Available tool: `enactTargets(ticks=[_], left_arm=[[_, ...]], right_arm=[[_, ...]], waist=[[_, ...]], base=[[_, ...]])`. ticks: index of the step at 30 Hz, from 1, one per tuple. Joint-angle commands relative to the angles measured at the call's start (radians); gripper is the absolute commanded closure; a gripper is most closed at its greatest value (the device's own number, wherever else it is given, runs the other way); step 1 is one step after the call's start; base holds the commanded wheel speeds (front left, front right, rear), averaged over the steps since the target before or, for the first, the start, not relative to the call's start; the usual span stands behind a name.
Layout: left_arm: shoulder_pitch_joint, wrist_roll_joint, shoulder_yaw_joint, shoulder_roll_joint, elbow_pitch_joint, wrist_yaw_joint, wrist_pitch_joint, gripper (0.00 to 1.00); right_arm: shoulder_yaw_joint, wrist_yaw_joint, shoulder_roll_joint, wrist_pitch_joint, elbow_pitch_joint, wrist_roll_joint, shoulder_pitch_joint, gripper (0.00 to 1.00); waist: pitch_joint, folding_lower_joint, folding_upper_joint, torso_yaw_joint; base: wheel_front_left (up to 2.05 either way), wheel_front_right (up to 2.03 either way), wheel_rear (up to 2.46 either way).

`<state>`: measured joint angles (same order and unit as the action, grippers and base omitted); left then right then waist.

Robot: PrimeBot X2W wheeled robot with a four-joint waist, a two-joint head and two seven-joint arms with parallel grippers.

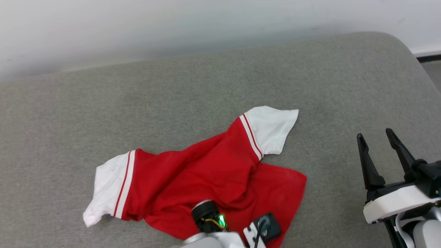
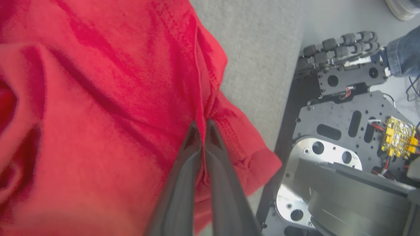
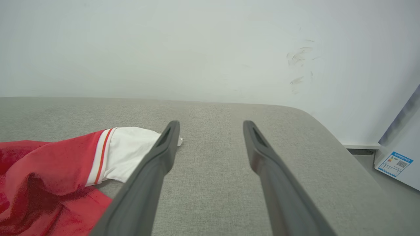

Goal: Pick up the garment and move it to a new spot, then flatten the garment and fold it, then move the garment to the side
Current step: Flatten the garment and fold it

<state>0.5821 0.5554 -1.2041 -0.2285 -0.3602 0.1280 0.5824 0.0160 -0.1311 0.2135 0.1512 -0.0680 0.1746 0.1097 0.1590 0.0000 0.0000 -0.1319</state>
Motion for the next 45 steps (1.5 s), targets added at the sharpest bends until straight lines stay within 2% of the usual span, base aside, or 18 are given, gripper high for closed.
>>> enactTargets(ticks=[1, 6, 11, 16, 17, 18, 23, 28, 33, 36, 40, 43, 45], left_arm=[[-0.028, 0.015, -0.043, -0.048, 0.052, 0.002, 0.027, 1.0], [-0.08, 0.048, -0.075, -0.071, 0.21, 0.002, 0.073, 1.0], [-0.123, 0.026, -0.075, -0.054, 0.308, 0.002, 0.115, 1.0], [-0.105, 0.003, -0.075, -0.02, 0.286, 0.002, 0.072, 1.0], [-0.101, -0.007, -0.075, -0.016, 0.273, 0.002, 0.05, 0.64], [-0.094, -0.021, -0.066, -0.015, 0.242, -0.003, 0.01, 0.0], [-0.089, -0.013, 0.008, -0.035, 0.22, -0.049, -0.087, 0.0], [-0.104, 0.023, 0.153, -0.08, 0.273, -0.153, -0.192, 0.0], [-0.124, 0.05, 0.305, -0.191, 0.351, -0.264, -0.251, 0.0], [-0.128, 0.076, 0.401, -0.288, 0.383, -0.309, -0.261, 0.0], [-0.117, 0.107, 0.505, -0.413, 0.382, -0.336, -0.259, 0.0], [-0.123, 0.184, 0.549, -0.47, 0.358, -0.313, -0.195, 0.0], [-0.116, 0.262, 0.57, -0.495, 0.343, -0.281, -0.122, 0.0]], right_arm=[[0.005, 0.001, 0.005, -0.006, 0.006, -0.002, -0.015, 0.0], [0.015, 0.001, 0.008, -0.021, 0.009, -0.001, -0.022, 0.0], [0.019, 0.001, 0.003, -0.026, 0.01, -0.002, -0.021, 0.0], [0.02, 0.001, -0.004, -0.02, 0.002, -0.005, -0.026, 0.0], [0.021, 0.001, -0.006, -0.019, 0.0, -0.006, -0.026, 0.0], [0.02, 0.001, -0.007, -0.02, -0.003, -0.005, -0.027, 0.0], [0.003, 0.001, -0.006, -0.017, -0.013, -0.004, -0.036, 0.0], [-0.012, 0.001, -0.011, -0.016, -0.013, -0.005, -0.043, 0.0], [-0.015, 0.001, -0.009, -0.021, -0.003, -0.006, -0.045, 0.0], [-0.016, 0.001, -0.008, -0.023, 0.004, -0.006, -0.038, 0.0], [-0.012, 0.001, -0.007, -0.021, 0.012, -0.007, -0.019, 0.0], [-0.01, 0.001, -0.003, -0.022, 0.016, -0.007, -0.009, 0.0], [-0.009, 0.001, 0.003, -0.025, 0.019, -0.008, -0.002, 0.0]], waist=[[-0.039, 0.0, 0.0, 0.035], [-0.064, 0.0, 0.0, 0.064], [-0.069, 0.0, 0.0, 0.073], [-0.068, 0.0, 0.0, 0.079], [-0.068, 0.0, 0.0, 0.079], [-0.07, 0.0, 0.0, 0.081], [-0.083, 0.0, 0.0, 0.098], [-0.098, 0.0, 0.0, 0.123], [-0.088, 0.0, 0.0, 0.145], [-0.072, 0.0, 0.0, 0.153], [-0.047, 0.0, 0.0, 0.153], [-0.026, 0.0, 0.0, 0.154], [-0.009, 0.0, 0.0, 0.156]], base=[[0.0, 0.0, 0.0], [0.0, 0.0, 0.0], [0.0, 0.0, 0.0], [0.0, 0.0, 0.0], [0.0, 0.0, 0.0], [0.0, 0.0, 0.0], [0.0, 0.0, 0.0], [0.0, 0.0, 0.0], [0.0, 0.0, 0.0], [0.0, 0.0, 0.0], [0.0, 0.0, 0.0], [0.0, 0.0, 0.0], [0.0, 0.0, 0.0]])
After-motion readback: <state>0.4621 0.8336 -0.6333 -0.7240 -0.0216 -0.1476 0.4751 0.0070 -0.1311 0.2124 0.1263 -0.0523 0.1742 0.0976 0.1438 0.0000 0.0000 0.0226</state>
